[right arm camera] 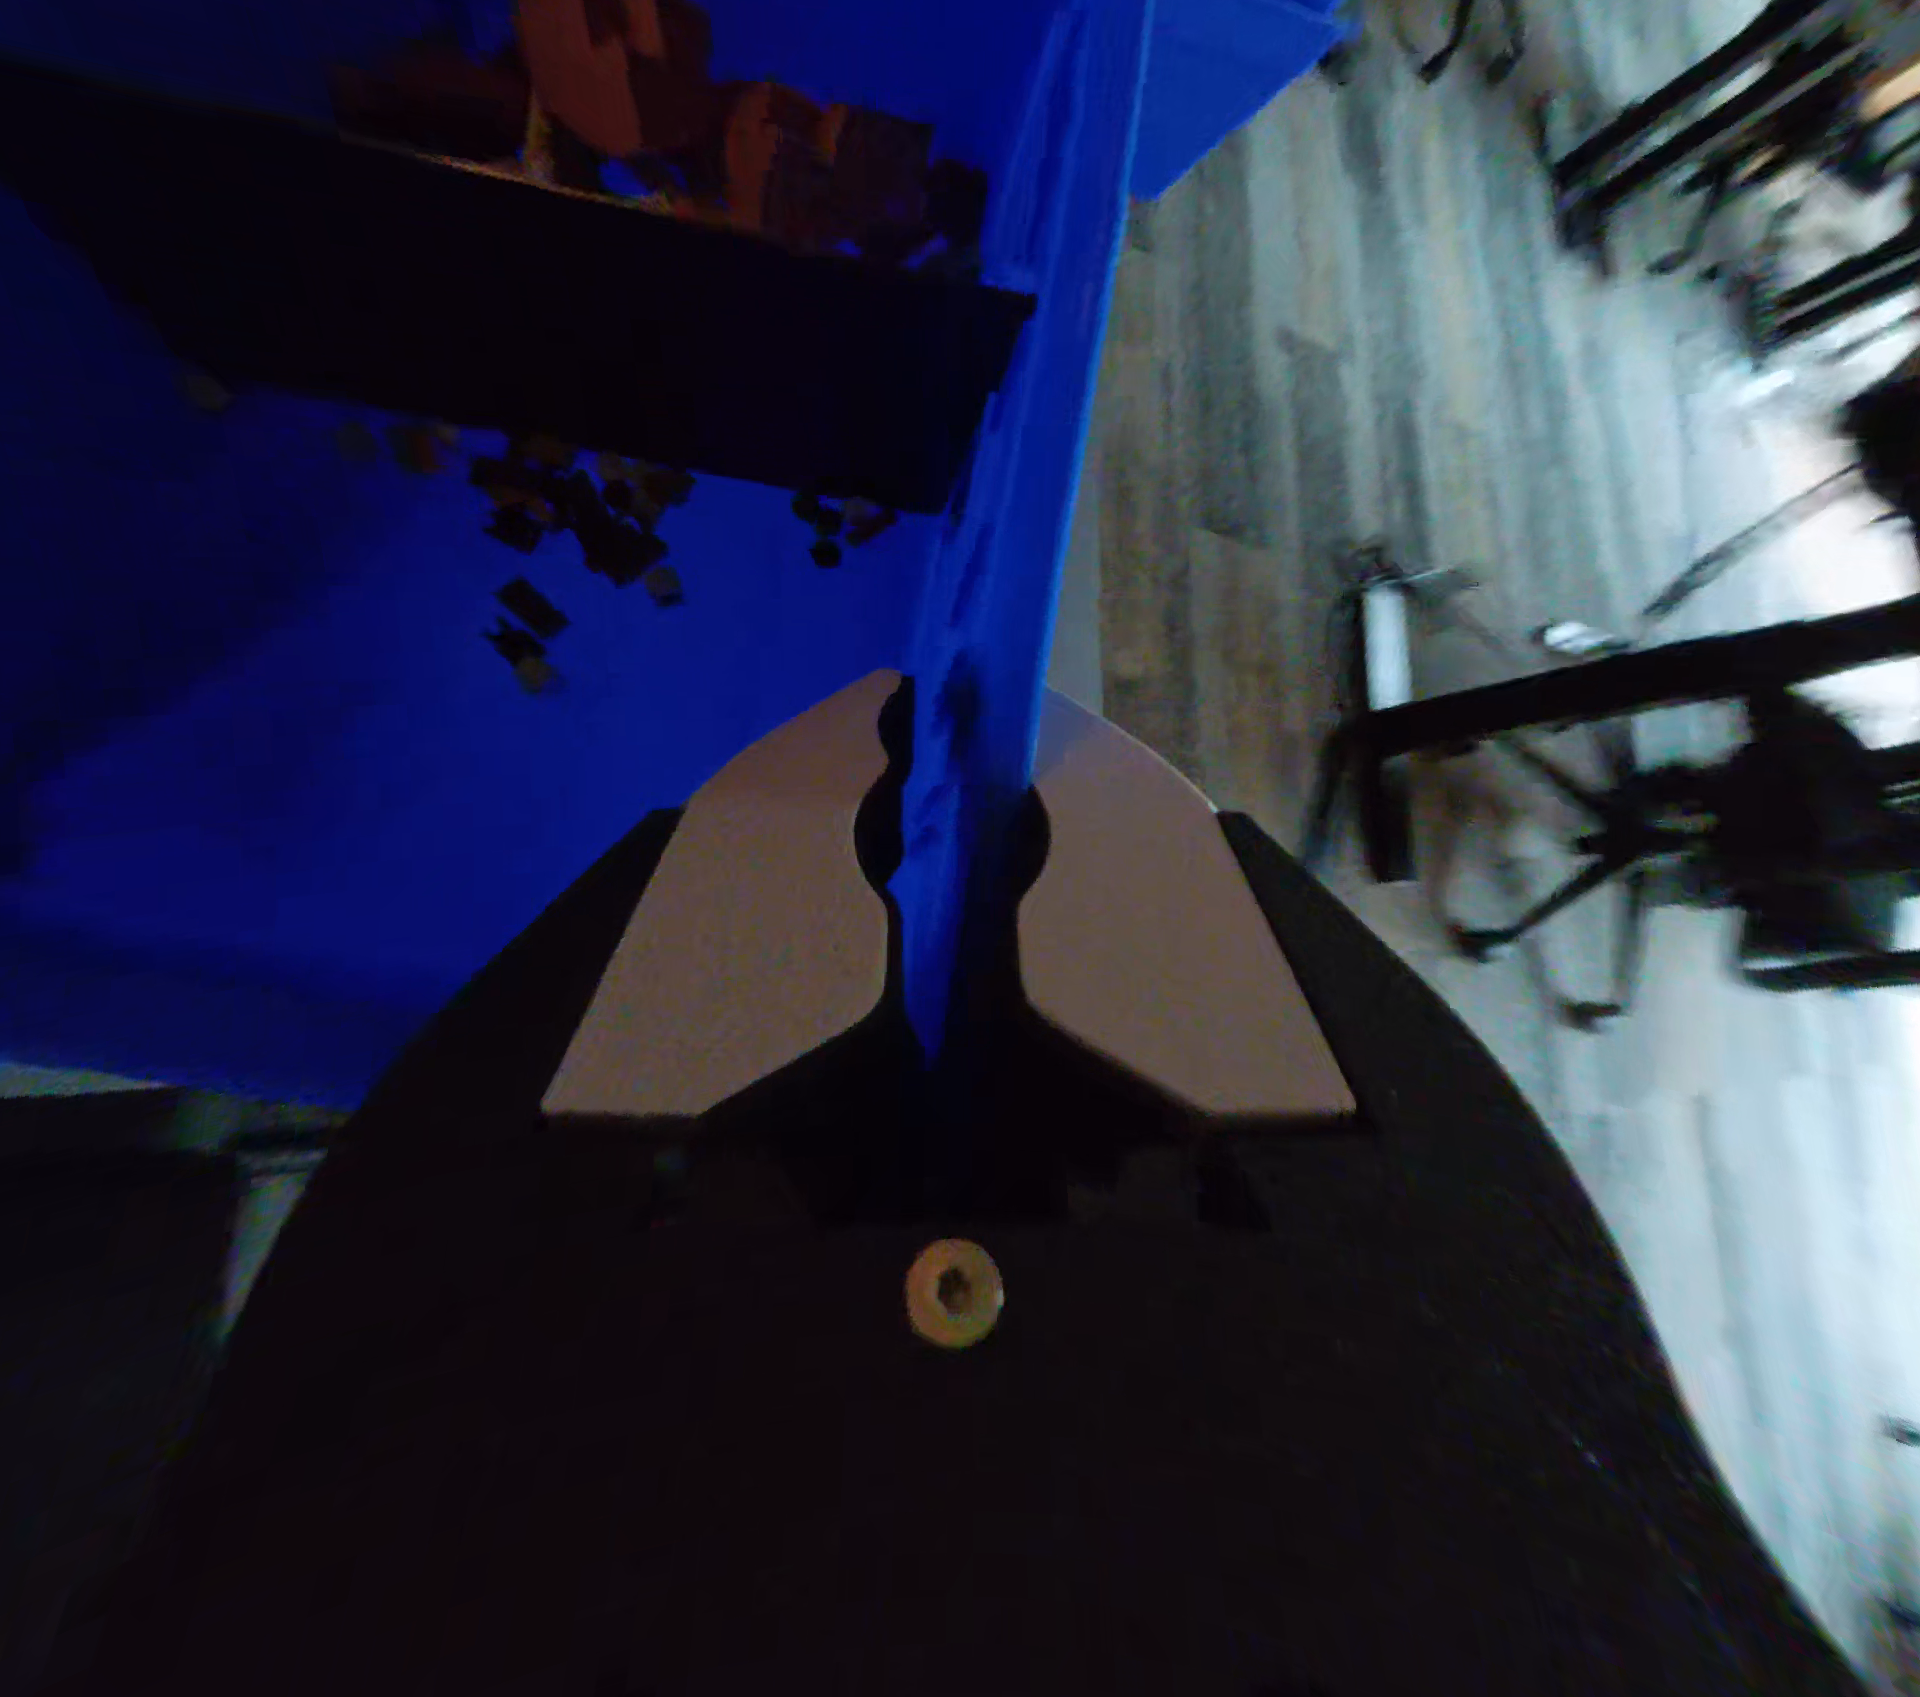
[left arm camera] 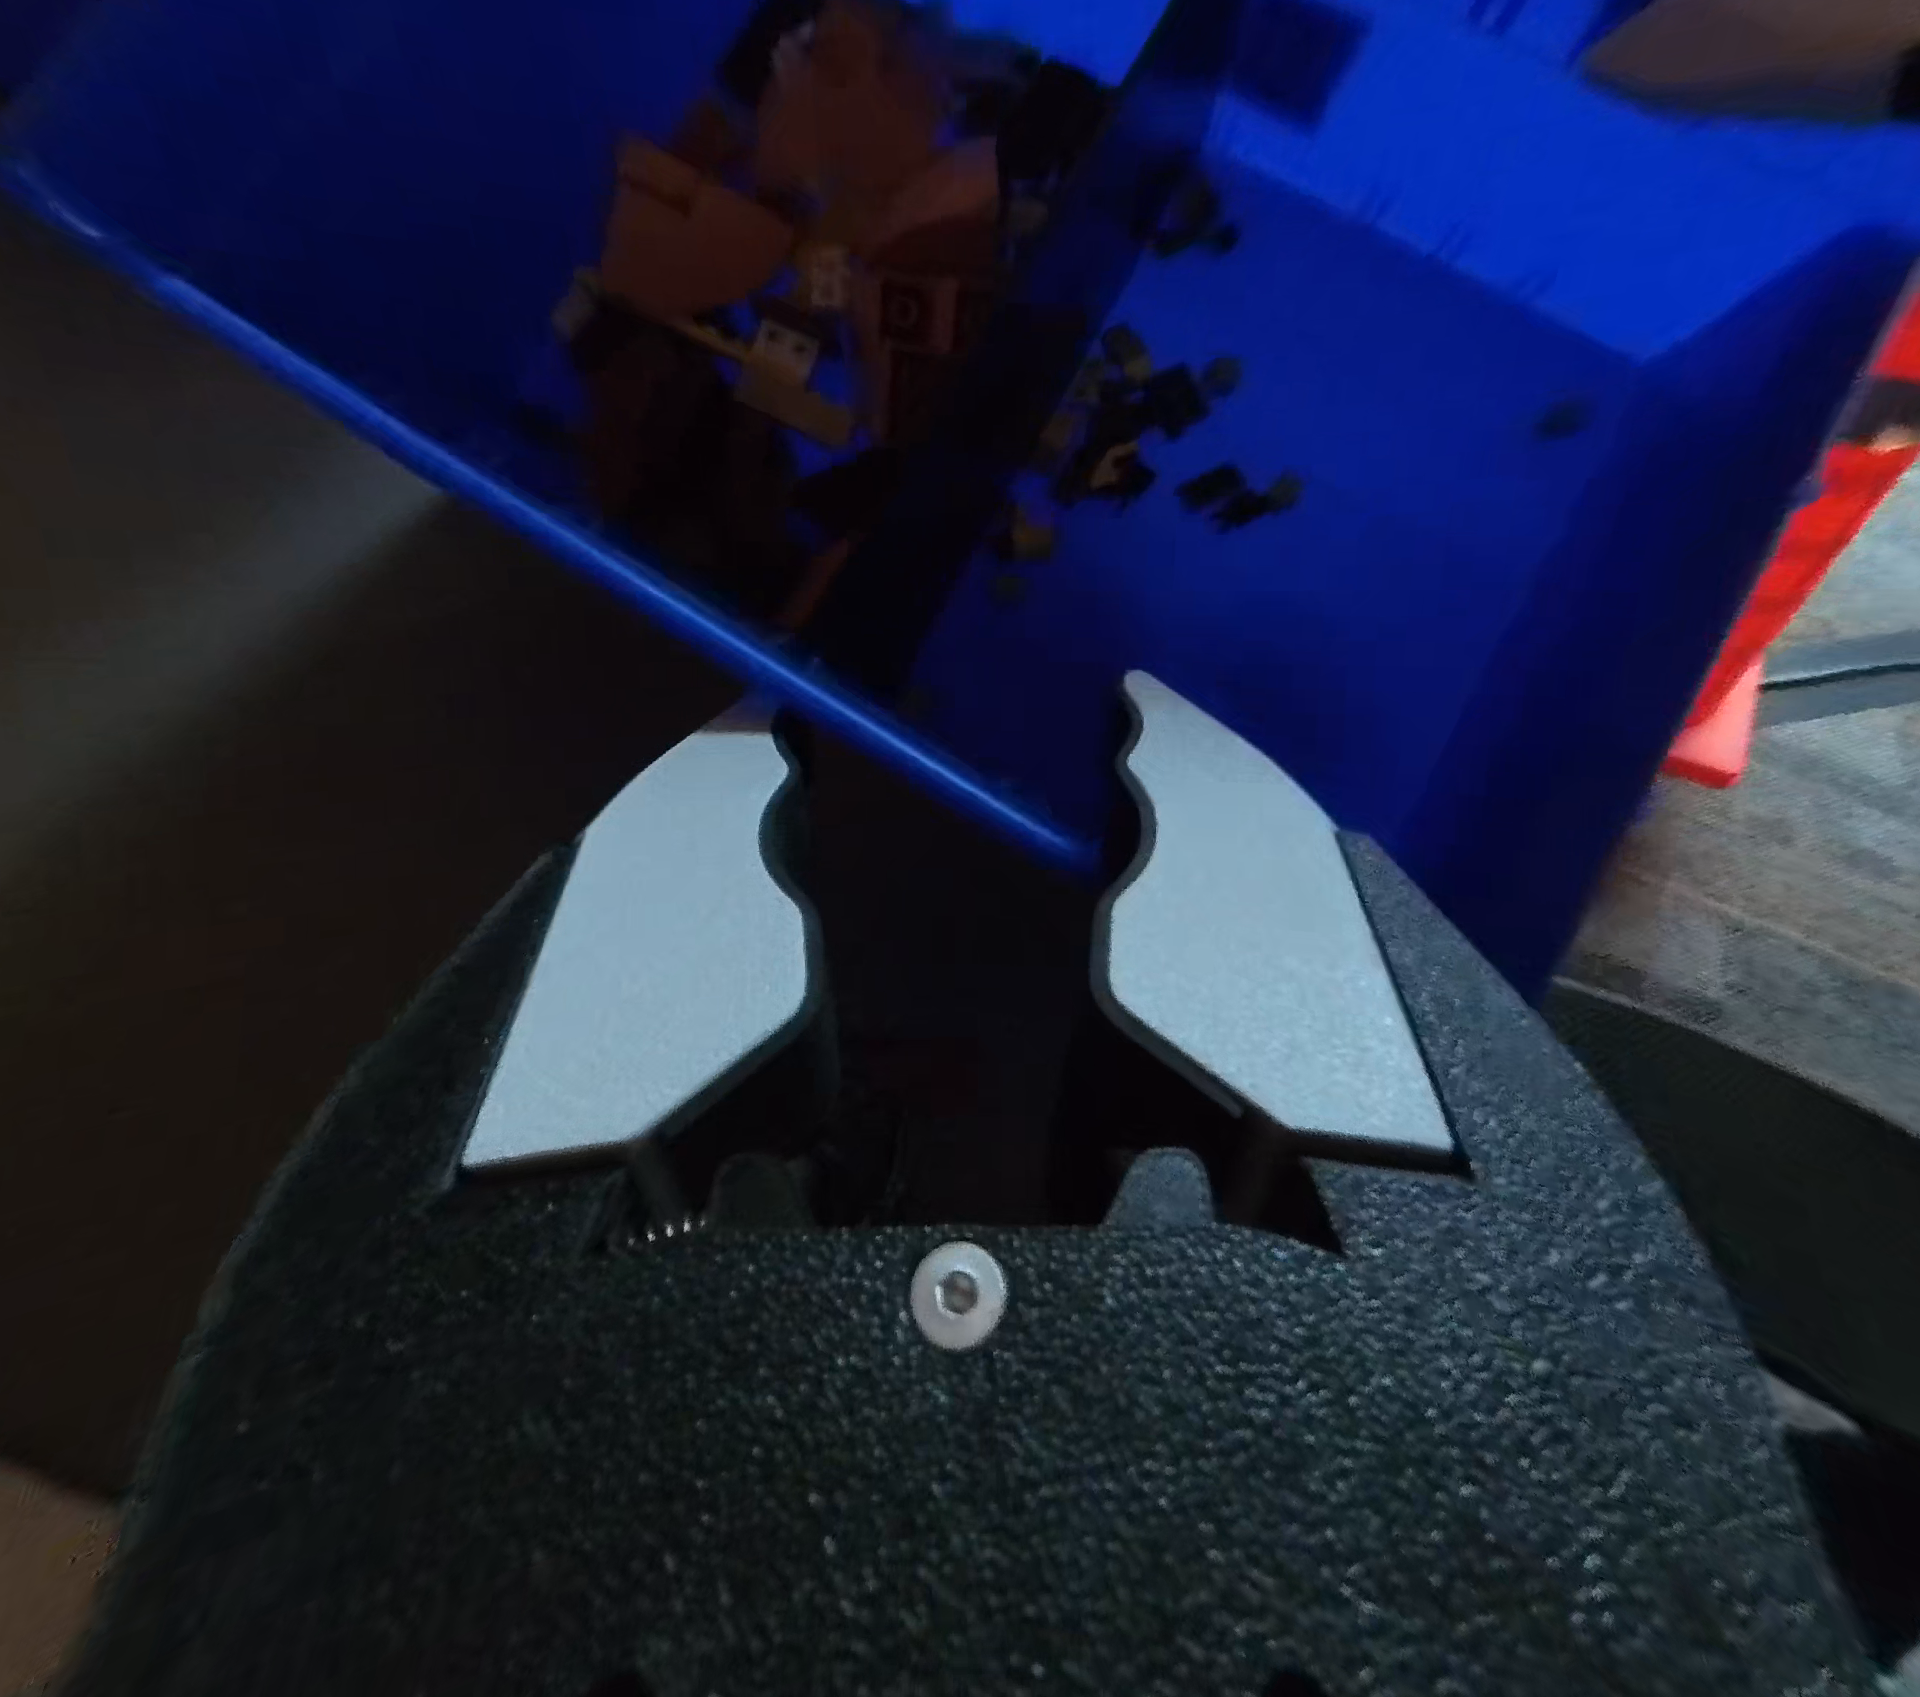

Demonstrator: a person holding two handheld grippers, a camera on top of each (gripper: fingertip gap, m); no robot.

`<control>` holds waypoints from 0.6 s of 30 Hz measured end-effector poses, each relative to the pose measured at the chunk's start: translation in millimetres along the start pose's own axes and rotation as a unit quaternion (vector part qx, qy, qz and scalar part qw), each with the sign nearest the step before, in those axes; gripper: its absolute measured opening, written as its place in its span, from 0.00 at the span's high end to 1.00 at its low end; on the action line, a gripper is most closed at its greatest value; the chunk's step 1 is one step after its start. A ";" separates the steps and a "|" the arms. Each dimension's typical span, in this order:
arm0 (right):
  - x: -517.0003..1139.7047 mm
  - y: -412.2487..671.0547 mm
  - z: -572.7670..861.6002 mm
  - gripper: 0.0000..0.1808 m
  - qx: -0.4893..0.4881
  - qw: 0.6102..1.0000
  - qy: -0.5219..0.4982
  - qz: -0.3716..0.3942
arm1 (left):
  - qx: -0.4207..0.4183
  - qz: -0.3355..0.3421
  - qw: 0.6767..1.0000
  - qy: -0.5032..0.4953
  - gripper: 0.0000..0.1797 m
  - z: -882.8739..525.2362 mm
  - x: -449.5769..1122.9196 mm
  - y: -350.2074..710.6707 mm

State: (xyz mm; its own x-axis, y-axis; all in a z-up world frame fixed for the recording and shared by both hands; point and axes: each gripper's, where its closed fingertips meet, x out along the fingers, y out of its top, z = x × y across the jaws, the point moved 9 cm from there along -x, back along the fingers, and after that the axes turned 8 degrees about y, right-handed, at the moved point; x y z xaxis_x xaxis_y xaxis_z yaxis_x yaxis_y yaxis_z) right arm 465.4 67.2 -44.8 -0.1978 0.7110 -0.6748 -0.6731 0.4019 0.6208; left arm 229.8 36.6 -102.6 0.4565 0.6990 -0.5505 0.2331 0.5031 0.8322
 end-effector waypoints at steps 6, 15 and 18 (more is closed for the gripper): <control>-7.8 6.2 -3.7 0.94 -0.023 0.999 -0.017 0.023 | -0.009 -0.009 1.000 -0.008 0.70 1.0 0.7 -5.6; 3.4 -9.9 6.3 0.94 0.041 0.998 0.019 0.049 | -0.027 -0.004 0.999 -0.030 0.69 4.2 1.1 -1.7; 13.4 -19.9 10.3 0.93 0.051 0.997 0.033 0.039 | -0.024 -0.007 0.999 -0.033 0.67 6.6 2.6 4.1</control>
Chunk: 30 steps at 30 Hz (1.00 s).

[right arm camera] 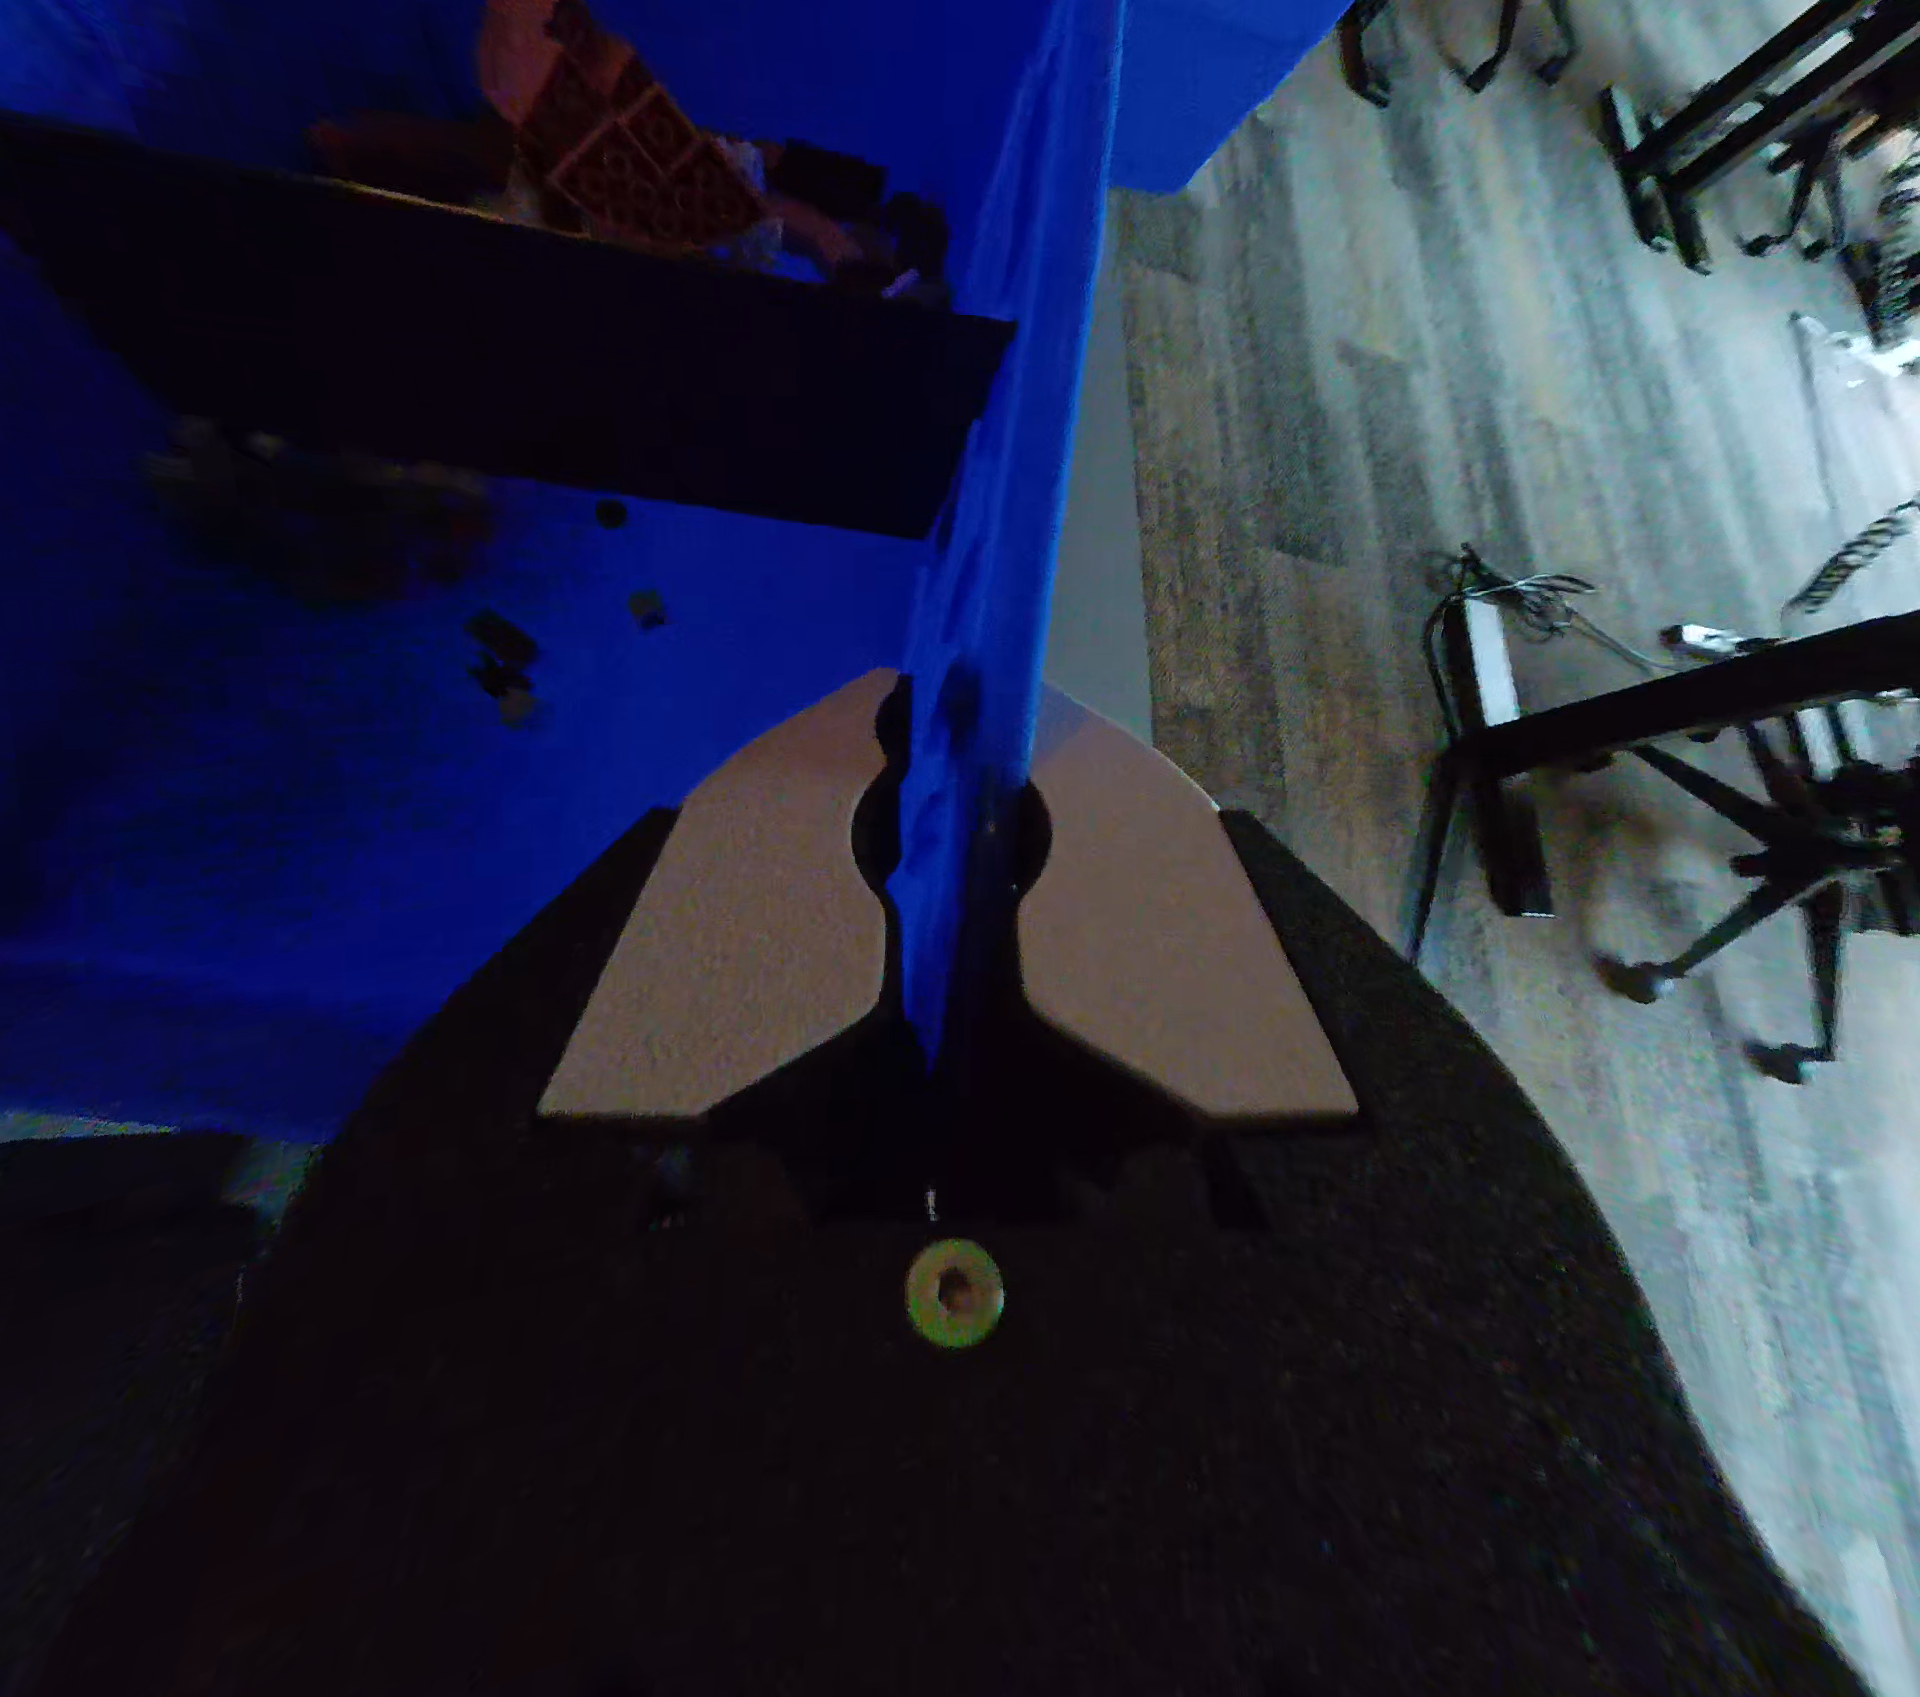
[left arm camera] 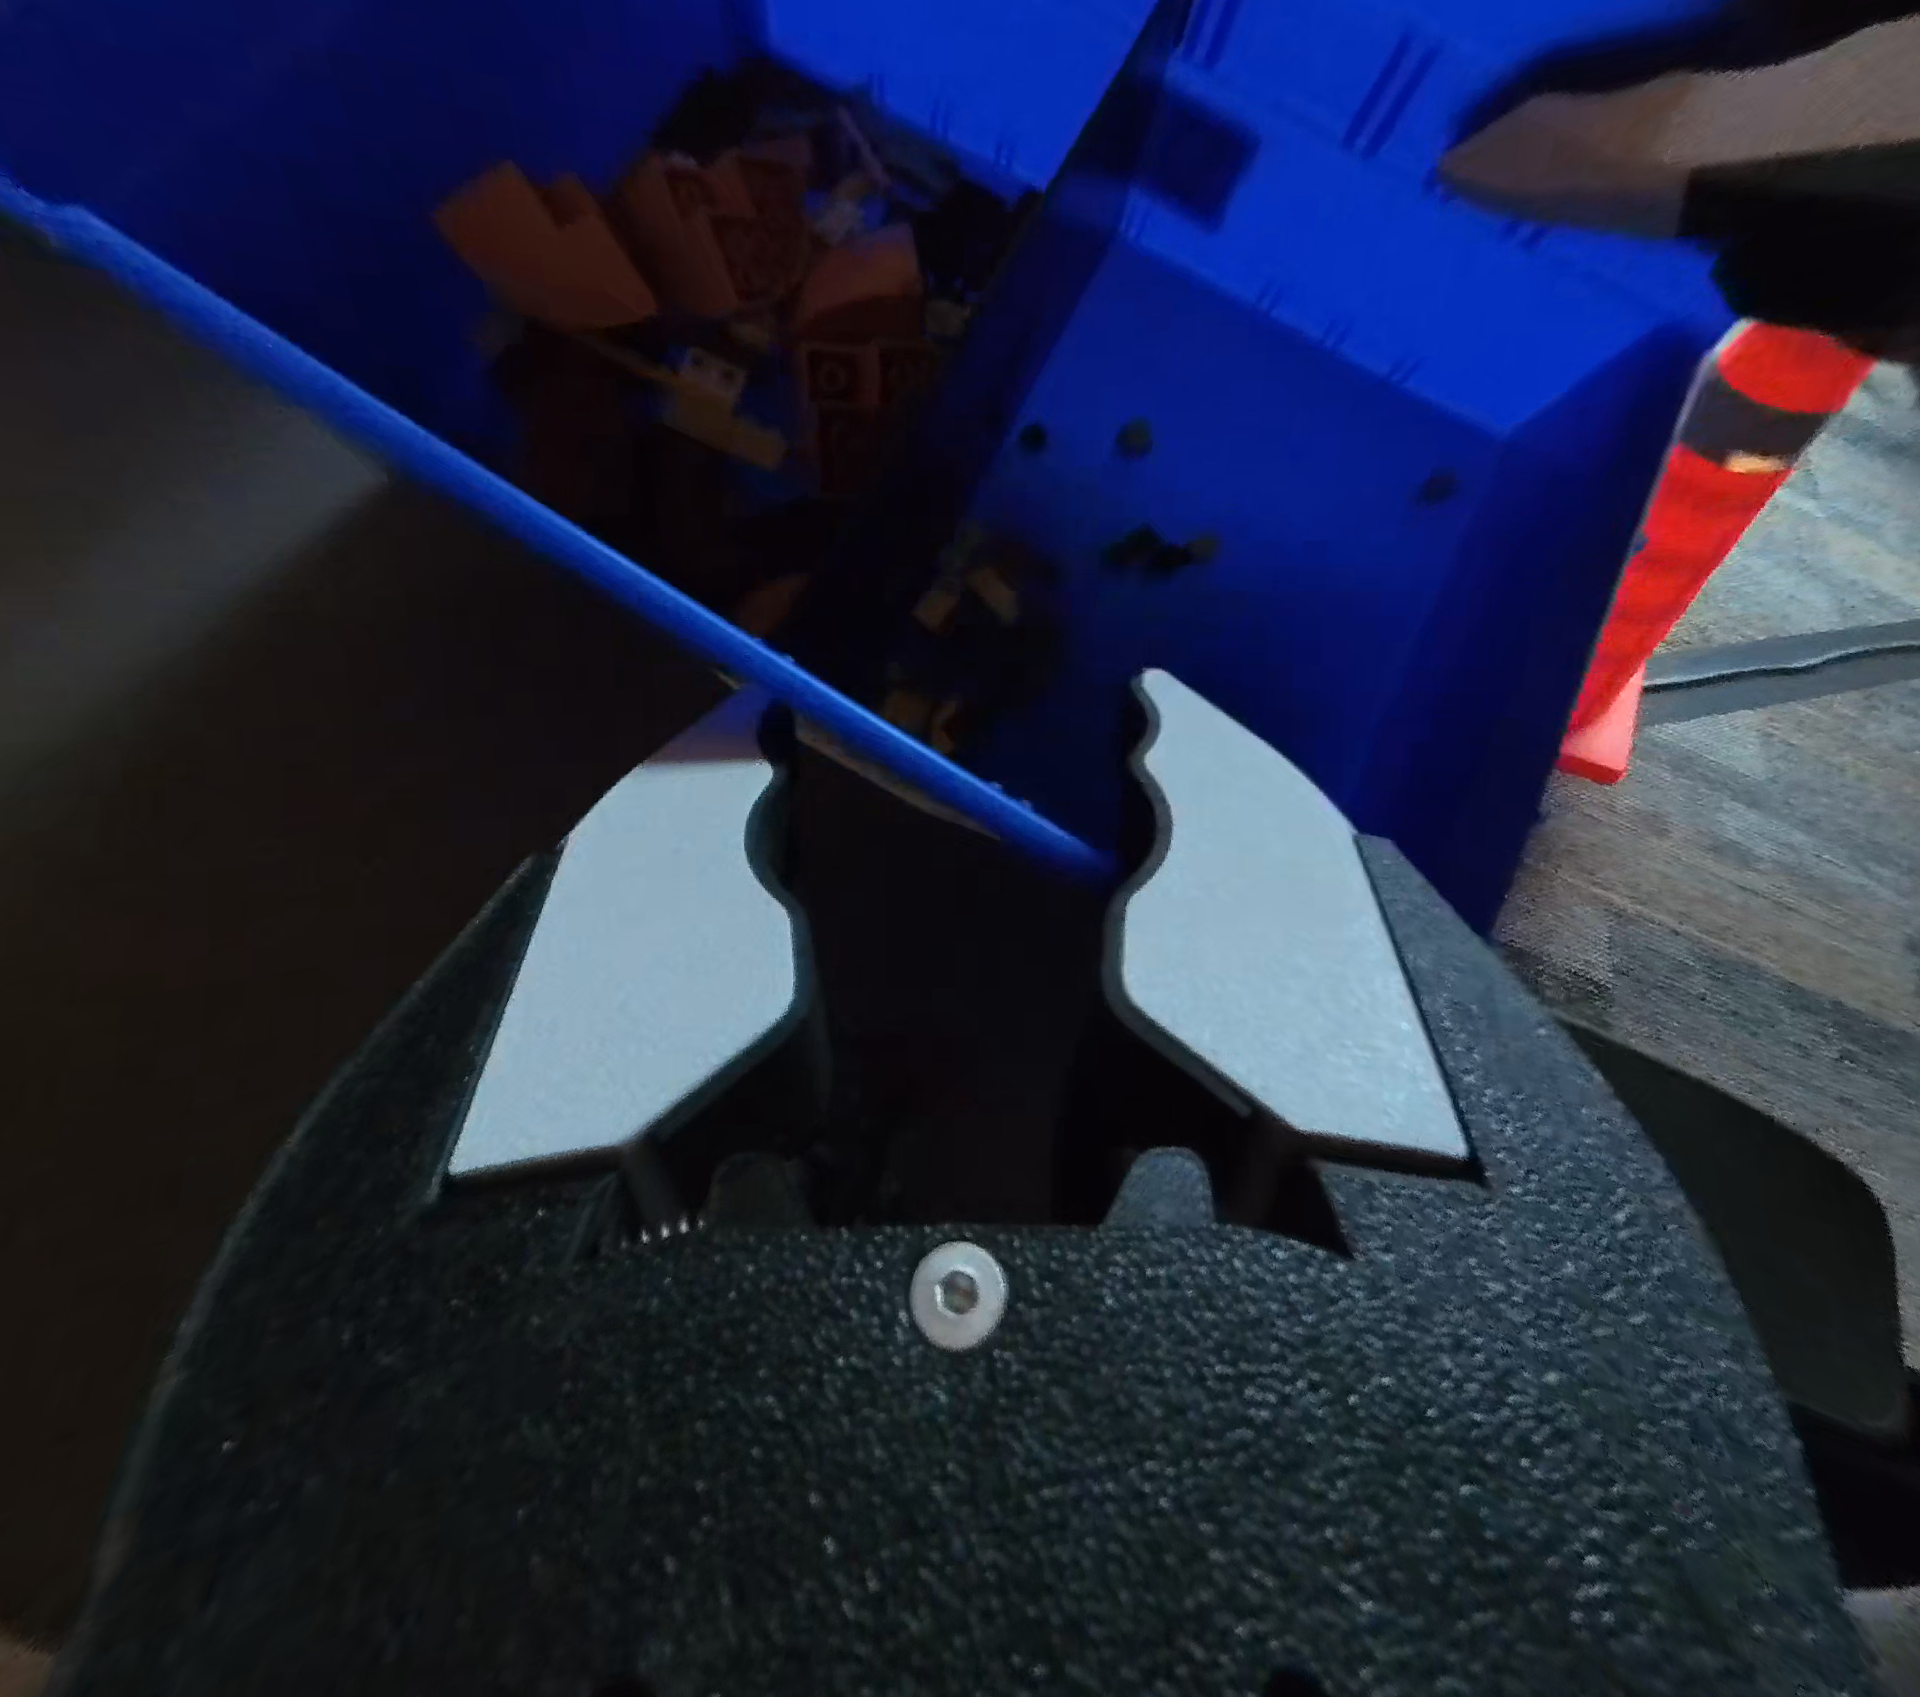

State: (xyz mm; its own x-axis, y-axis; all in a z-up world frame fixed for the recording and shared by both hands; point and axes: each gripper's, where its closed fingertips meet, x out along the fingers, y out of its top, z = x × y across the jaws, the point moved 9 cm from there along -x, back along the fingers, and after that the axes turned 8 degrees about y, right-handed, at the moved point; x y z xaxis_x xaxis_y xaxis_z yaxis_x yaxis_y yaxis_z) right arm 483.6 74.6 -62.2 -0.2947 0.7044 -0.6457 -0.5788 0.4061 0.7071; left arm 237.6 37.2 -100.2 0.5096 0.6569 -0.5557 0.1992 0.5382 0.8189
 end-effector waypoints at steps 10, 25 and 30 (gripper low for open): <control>27.6 -33.1 13.0 0.87 0.051 0.996 0.071 0.021 | 0.077 0.015 0.997 -0.024 0.62 -4.1 -26.7 21.3; 12.4 38.9 -42.0 0.71 0.049 0.993 0.100 -0.028 | 0.104 0.041 0.994 0.019 0.72 -45.6 -80.4 6.9; 58.9 32.9 -47.1 0.75 0.098 0.983 0.118 -0.101 | 0.074 0.038 0.996 0.029 0.73 -73.4 -92.9 -9.7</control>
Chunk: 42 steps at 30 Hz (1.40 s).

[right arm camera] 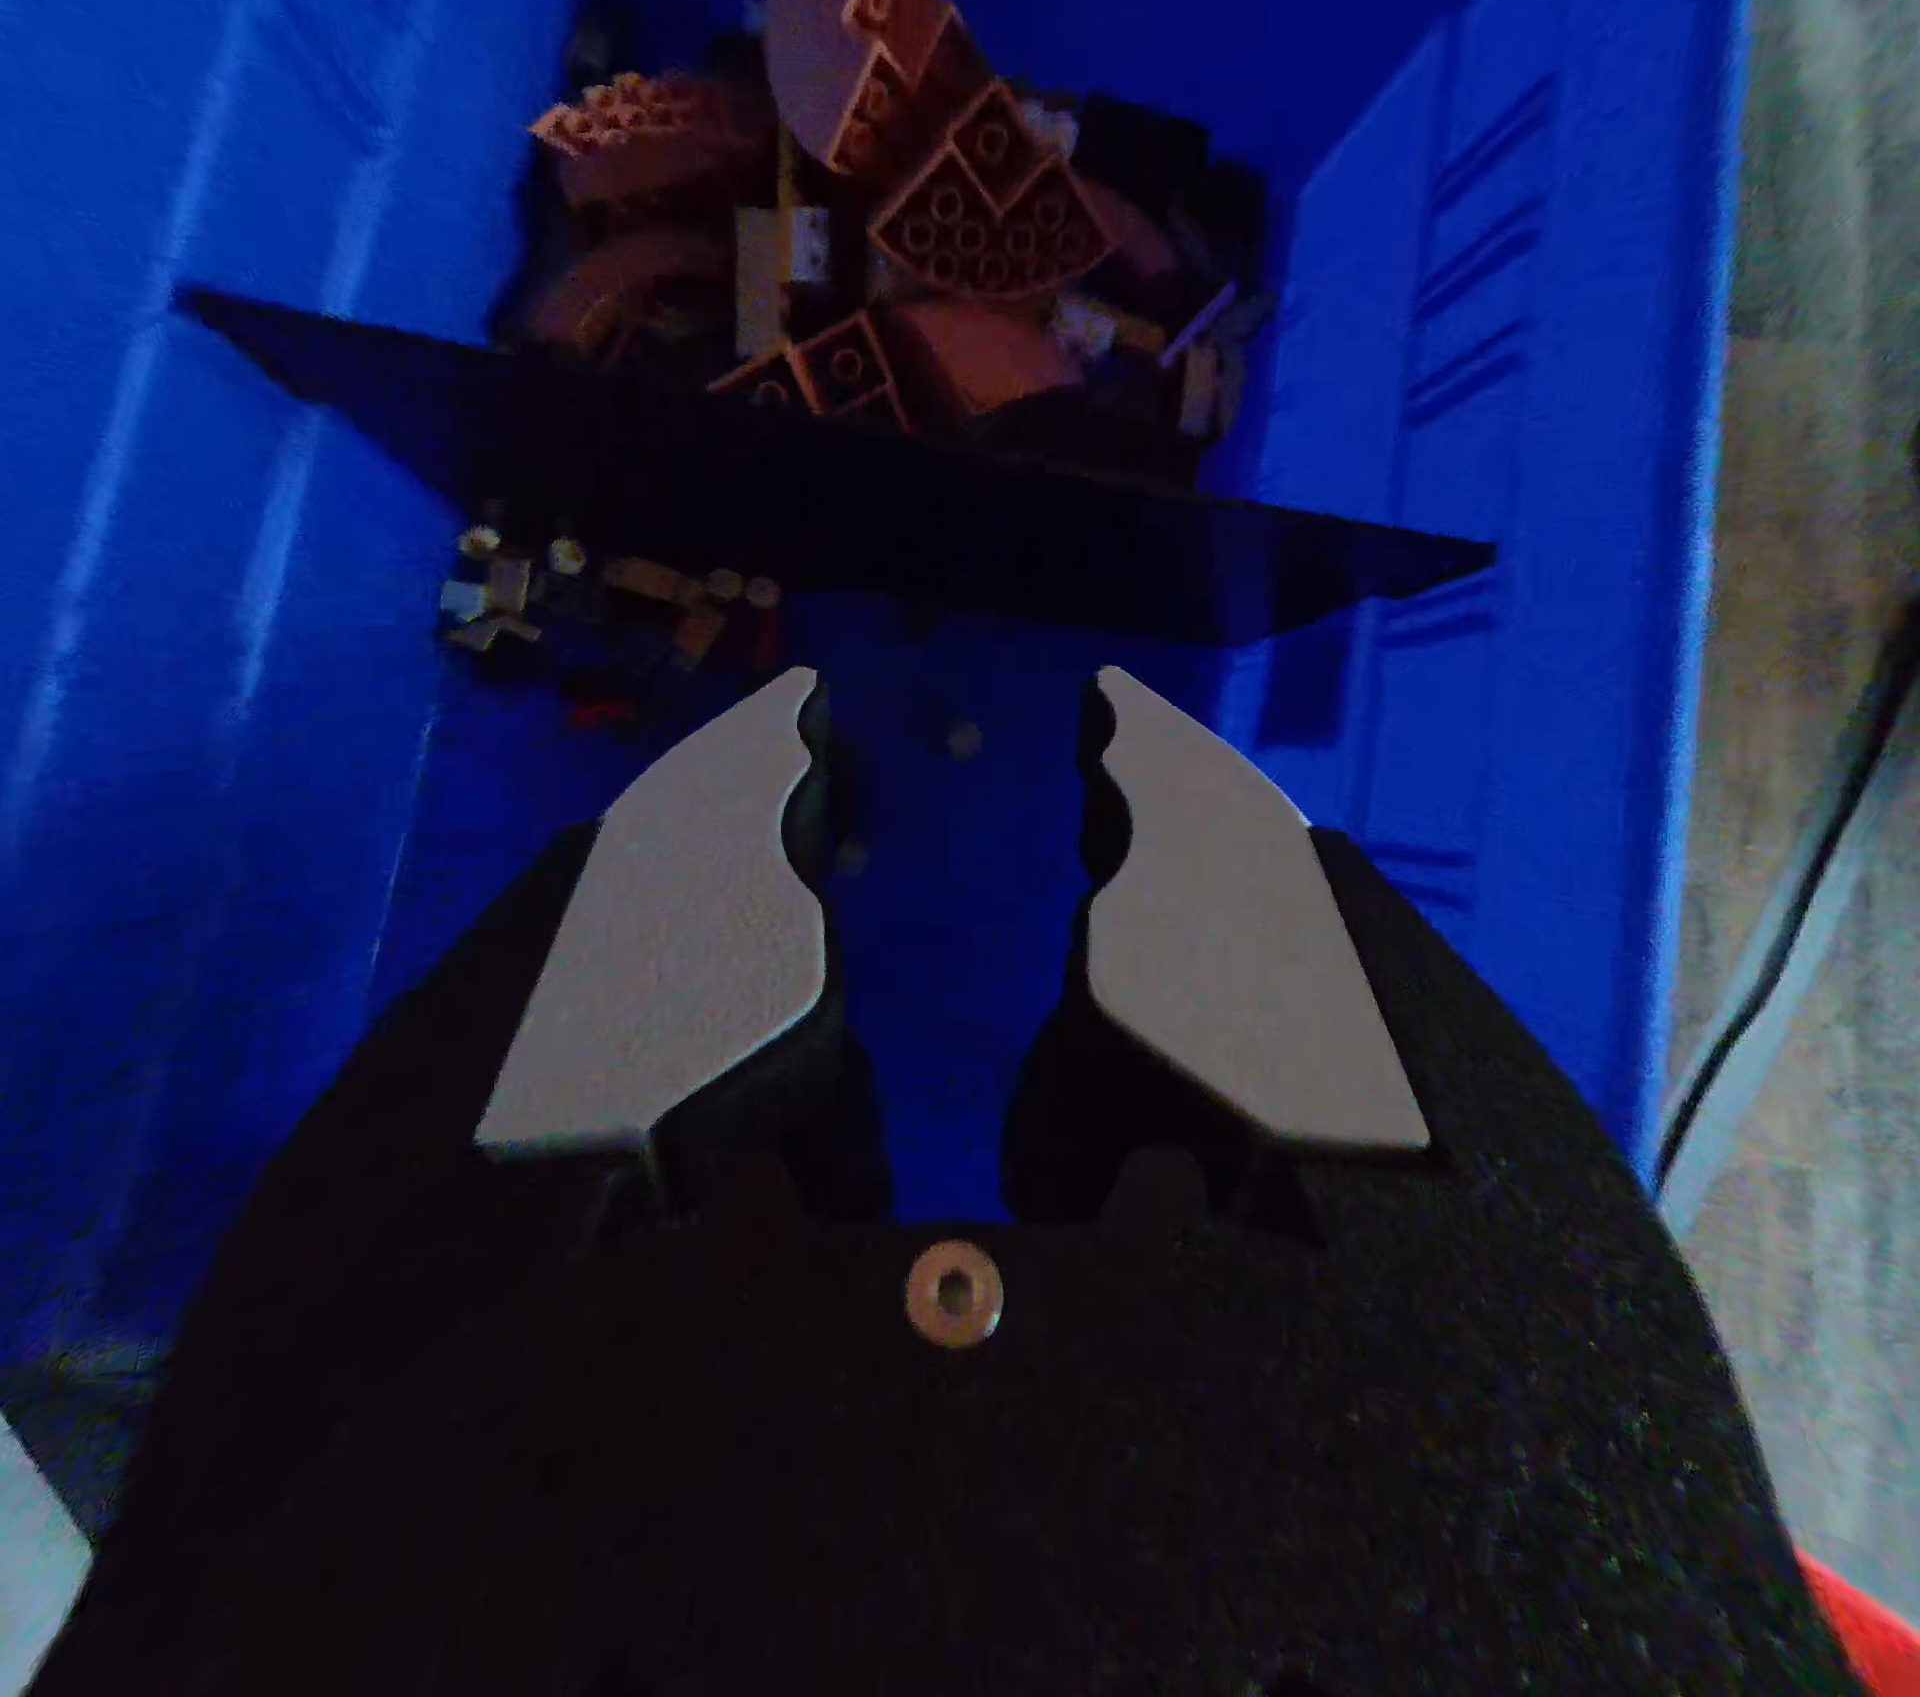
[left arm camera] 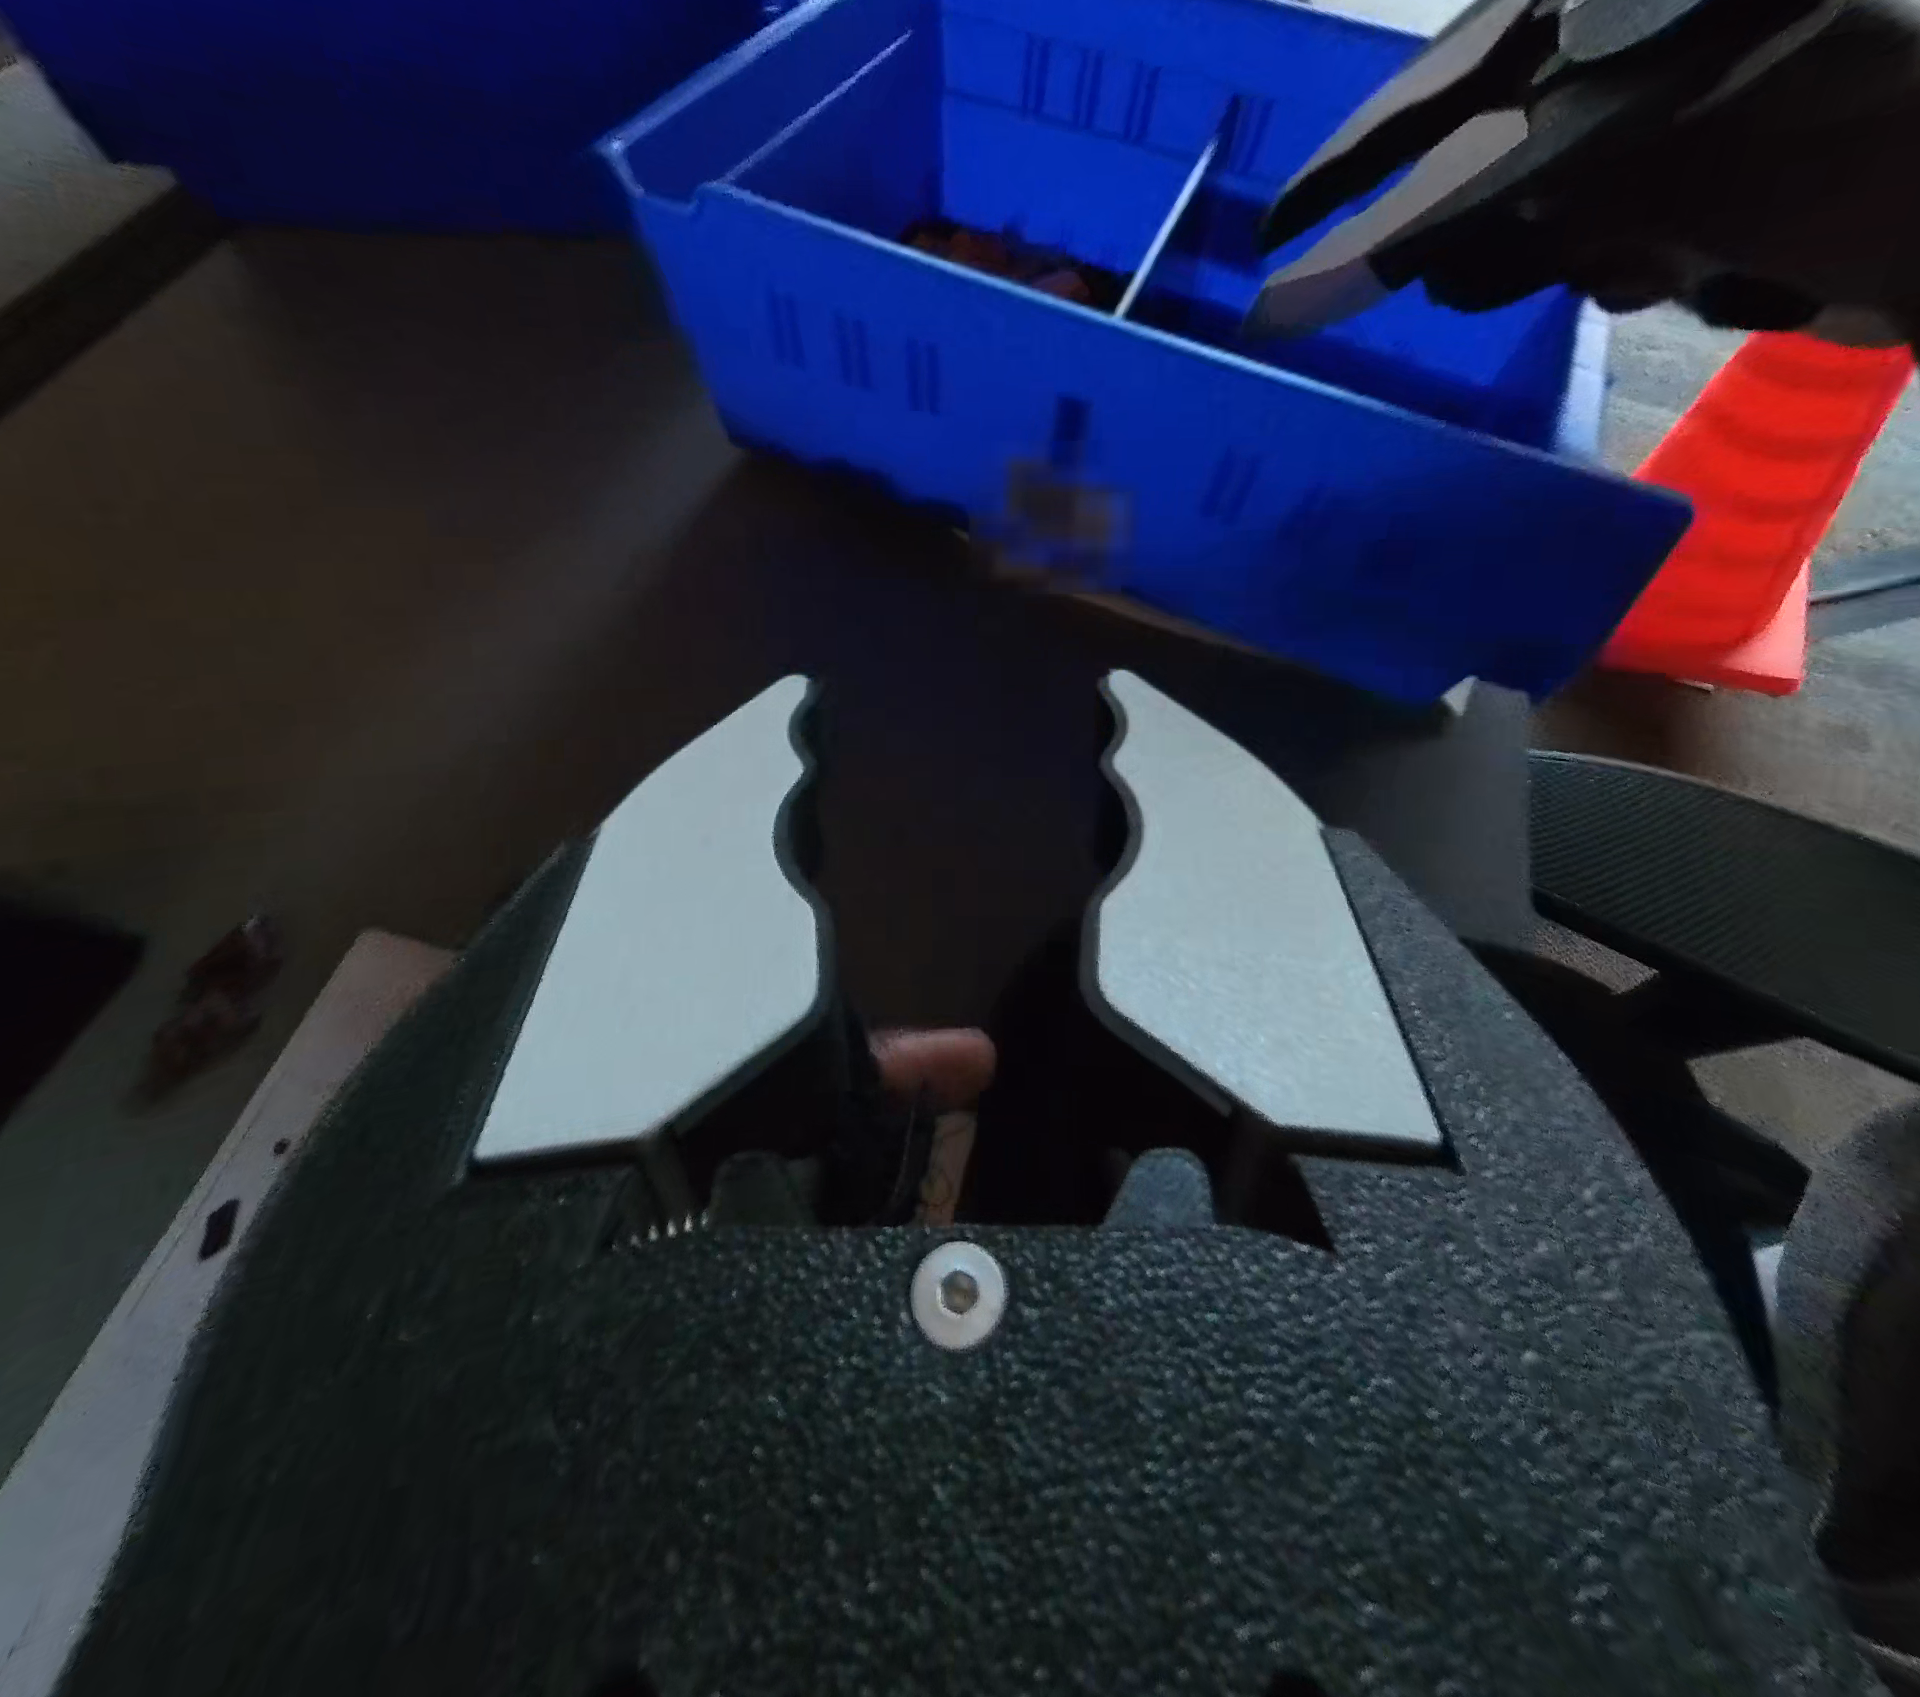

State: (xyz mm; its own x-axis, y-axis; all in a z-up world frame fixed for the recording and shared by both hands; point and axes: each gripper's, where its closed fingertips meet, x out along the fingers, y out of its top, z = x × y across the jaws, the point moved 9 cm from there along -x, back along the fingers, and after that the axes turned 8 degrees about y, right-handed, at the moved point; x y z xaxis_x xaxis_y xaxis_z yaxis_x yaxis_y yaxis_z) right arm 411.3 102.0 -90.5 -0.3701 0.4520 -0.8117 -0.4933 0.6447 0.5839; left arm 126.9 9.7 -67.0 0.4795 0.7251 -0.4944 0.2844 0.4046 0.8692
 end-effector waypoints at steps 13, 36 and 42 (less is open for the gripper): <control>33.8 -8.9 10.1 0.85 0.057 0.997 0.019 -0.039 | -0.059 0.017 0.998 -0.008 0.74 -10.4 -1.9 -8.1; 51.0 0.0 9.2 0.82 0.071 0.995 0.037 -0.064 | -0.075 0.018 0.997 -0.007 0.75 -11.4 -3.8 -12.0; 51.5 0.4 9.1 0.92 0.078 0.993 0.050 -0.067 | -0.076 0.019 0.997 -0.005 0.75 -12.5 -4.1 -11.9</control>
